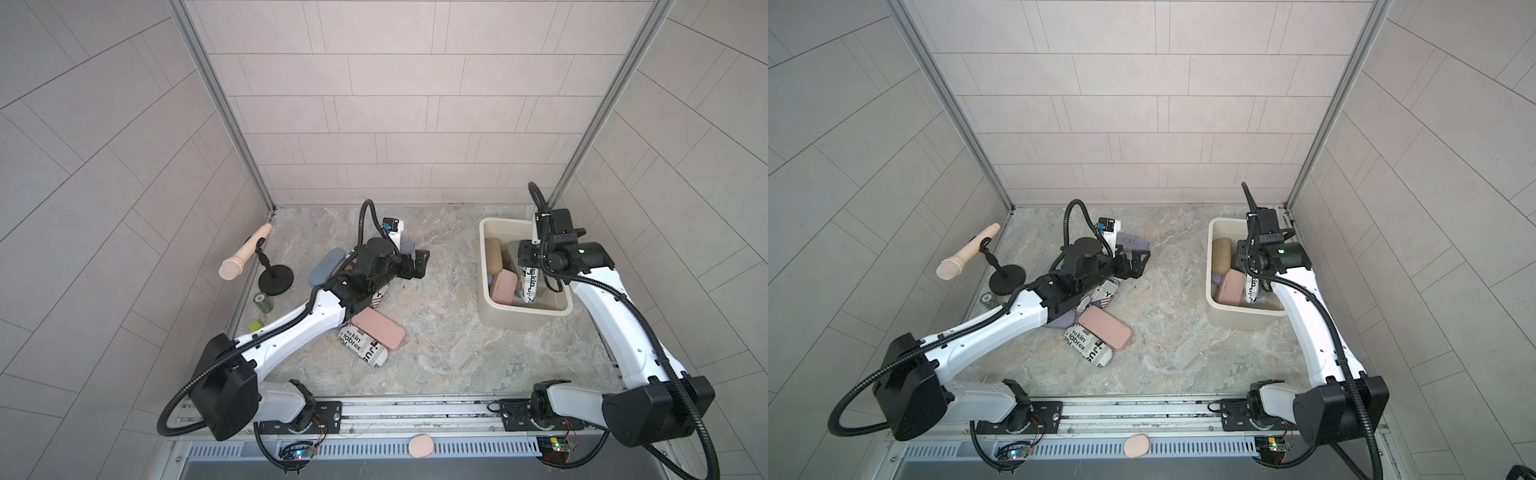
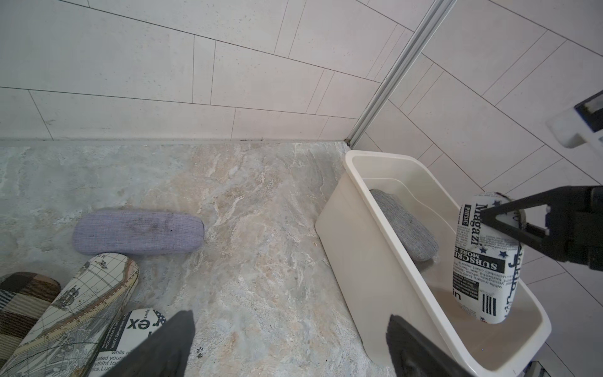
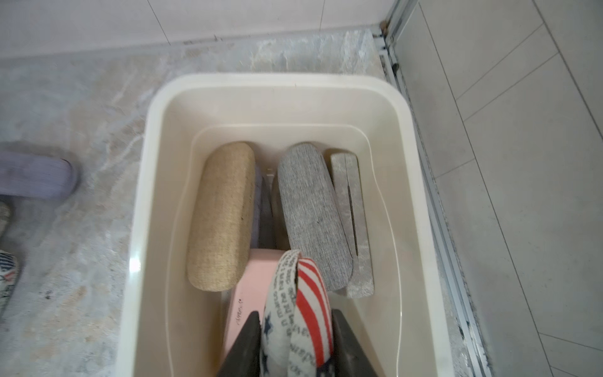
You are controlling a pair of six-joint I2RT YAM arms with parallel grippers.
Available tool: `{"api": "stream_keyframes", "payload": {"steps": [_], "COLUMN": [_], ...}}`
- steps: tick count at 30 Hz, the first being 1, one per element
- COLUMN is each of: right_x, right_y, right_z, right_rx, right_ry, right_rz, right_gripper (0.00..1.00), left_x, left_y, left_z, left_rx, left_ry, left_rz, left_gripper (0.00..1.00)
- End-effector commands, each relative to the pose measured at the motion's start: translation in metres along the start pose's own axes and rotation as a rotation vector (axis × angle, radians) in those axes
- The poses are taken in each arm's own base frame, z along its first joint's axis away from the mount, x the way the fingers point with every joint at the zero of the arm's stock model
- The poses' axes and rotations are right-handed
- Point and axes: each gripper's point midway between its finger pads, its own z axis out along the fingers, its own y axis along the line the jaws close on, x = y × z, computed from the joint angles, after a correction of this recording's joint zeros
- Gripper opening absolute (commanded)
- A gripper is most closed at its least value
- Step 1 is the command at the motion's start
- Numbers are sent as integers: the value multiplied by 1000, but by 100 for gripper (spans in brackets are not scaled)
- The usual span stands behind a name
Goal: Put the glasses cases into the storage boxes
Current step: Place the glasses case in the storage box.
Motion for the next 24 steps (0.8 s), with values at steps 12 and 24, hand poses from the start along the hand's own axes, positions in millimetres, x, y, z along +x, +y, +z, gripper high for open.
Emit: {"api": "stream_keyframes", "payload": {"steps": [12,24], "right_x": [64,42], "right_y": [9,12], "right_z": [59,41], "right_rx": [65,26], "right_ry": [316,226], "right_rz": [-77,-43], "right_gripper": [46,52], "left_x": [2,3], "left_y": [7,8], "left_z": [6,7], "left_rx": [-44,-51], "left_ry": [33,42], "left_rz": [11,12], "left_gripper": [99,99]}}
